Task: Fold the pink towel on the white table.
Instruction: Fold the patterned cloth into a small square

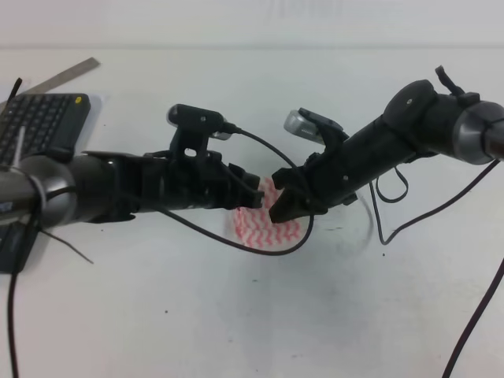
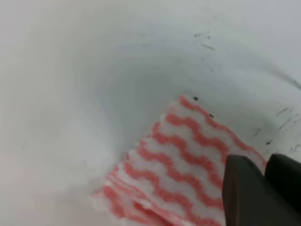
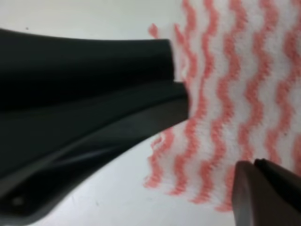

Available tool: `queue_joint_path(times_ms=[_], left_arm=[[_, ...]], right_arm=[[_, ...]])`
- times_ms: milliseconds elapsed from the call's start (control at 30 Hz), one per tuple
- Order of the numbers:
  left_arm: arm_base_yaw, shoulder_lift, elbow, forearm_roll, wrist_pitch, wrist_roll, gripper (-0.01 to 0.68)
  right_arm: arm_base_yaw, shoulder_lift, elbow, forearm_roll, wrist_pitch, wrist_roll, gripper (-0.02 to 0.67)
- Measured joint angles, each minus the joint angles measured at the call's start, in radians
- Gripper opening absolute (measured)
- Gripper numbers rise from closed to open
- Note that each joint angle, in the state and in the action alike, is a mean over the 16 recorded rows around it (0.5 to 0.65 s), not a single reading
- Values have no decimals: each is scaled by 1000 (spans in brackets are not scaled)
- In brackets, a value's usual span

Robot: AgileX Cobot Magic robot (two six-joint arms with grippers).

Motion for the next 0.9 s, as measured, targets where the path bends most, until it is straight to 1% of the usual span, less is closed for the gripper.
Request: queue_joint_path(times_ms=[167,433,633,900], left_arm=[[0,36,-16,1,-6,-12,9],[0,69,-19,6,-67,-20,9],[0,74,-15,11,-106,-20,9],[0,51,-13,11,-114,-17,9]], right_arm=[[-2,0,-1,-29,4,23,-2],[-2,0,-1,-43,1,41,-2],[-2,0,-1,-47,0,45,-2],[-2,0,-1,-45,4,47,-2]])
